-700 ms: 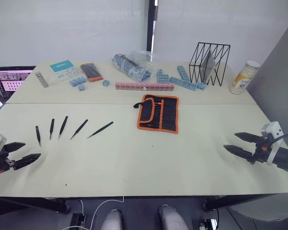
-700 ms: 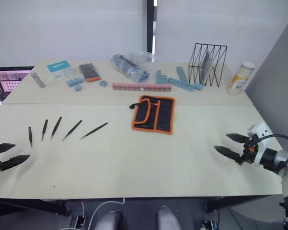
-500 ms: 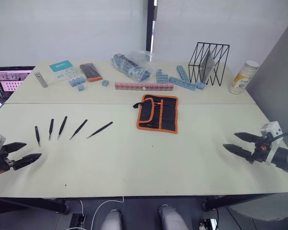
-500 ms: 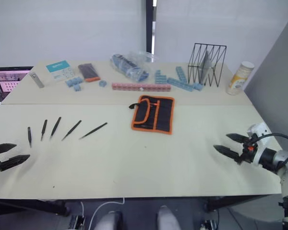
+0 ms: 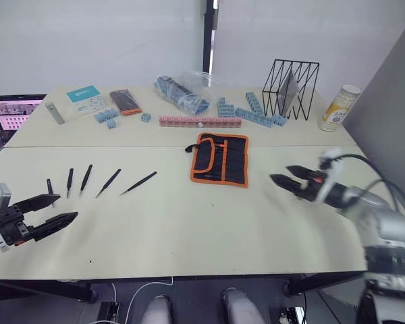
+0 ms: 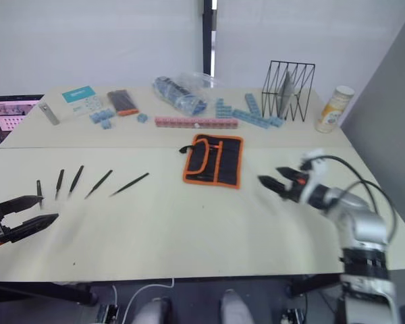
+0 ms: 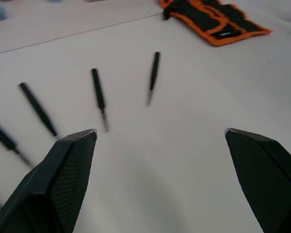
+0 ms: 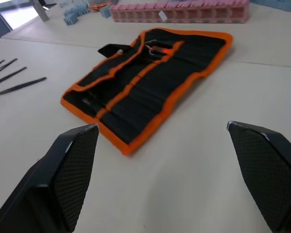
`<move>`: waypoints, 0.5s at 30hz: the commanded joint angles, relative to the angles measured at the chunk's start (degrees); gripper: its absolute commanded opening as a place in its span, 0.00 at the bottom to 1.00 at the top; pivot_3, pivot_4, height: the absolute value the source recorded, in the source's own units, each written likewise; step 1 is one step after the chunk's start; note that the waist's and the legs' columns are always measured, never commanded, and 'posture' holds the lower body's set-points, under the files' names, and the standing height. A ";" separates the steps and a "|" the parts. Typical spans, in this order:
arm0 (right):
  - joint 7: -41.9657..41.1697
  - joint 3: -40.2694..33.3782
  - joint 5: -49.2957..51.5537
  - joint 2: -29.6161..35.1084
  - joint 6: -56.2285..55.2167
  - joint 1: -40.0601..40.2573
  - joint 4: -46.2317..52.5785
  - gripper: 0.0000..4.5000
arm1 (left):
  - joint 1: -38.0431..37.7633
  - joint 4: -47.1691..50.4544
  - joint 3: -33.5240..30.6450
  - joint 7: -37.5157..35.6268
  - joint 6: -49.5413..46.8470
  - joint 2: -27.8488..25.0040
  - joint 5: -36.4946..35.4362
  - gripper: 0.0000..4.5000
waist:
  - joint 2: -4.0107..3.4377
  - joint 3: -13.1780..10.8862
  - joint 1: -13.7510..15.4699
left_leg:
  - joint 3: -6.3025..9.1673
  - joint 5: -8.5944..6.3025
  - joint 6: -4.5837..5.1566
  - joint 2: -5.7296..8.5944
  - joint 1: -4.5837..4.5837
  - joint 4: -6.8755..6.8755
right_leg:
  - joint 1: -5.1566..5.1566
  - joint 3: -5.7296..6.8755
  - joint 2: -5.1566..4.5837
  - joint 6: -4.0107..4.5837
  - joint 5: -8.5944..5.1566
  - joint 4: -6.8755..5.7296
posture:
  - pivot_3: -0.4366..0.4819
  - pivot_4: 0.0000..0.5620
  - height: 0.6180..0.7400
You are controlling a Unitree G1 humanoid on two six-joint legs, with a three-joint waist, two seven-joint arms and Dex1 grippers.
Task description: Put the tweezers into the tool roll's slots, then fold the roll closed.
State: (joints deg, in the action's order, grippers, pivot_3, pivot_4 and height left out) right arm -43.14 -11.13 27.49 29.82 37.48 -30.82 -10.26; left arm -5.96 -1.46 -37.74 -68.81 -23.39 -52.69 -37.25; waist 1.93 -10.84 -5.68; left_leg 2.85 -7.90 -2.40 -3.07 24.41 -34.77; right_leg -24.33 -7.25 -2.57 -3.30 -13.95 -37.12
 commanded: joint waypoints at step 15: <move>12.04 2.24 0.49 -18.59 11.89 -25.10 -27.05 1.00 | -11.78 34.73 -1.14 20.58 -7.85 11.97 -5.77 1.00 | 0.02 0.01 -0.06 | 0.11 0.01 0.03 0.04 0.20 -0.02 | -0.01 0.04 0.04 -0.44 0.23 0.09 | 0.48 0.27 1.00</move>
State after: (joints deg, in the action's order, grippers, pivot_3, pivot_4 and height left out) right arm -31.44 -7.87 28.21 11.47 51.50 -53.76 -35.64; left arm -16.94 30.68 -37.87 -49.46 -31.40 -40.96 -42.28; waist 1.94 -10.83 -5.74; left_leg 2.96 -7.89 -2.38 -3.03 24.61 -34.81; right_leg -24.34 -7.21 -2.53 -3.71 -13.72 -37.02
